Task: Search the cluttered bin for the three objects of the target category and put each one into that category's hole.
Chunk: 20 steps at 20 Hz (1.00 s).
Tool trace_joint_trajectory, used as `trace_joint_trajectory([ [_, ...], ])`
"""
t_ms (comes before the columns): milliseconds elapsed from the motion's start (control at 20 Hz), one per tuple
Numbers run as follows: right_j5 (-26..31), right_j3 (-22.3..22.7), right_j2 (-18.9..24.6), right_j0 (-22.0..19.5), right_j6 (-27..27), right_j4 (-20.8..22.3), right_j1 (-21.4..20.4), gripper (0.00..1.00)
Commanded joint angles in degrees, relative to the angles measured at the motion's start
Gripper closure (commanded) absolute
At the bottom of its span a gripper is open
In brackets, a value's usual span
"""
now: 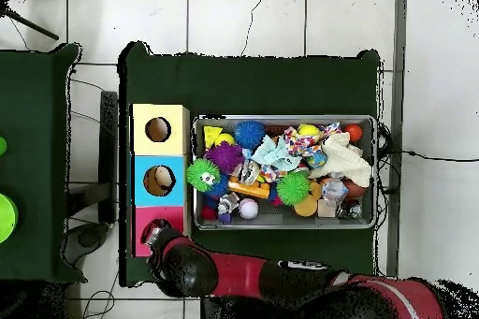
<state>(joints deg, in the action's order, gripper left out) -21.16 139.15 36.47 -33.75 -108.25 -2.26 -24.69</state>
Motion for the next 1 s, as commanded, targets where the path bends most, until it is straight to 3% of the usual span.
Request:
trace_joint_trajectory([
  [50,-6.0,-7.9,5.8,7.9,-19.2,-0.2,15.9,1.0],
  [350,-7.4,-11.7,3.0,8.3,-16.5,3.0,22.5,1.0],
  [1000,-6.3,-11.4,-5.2,16.1,-11.2,0.4,19.0,1.0],
])
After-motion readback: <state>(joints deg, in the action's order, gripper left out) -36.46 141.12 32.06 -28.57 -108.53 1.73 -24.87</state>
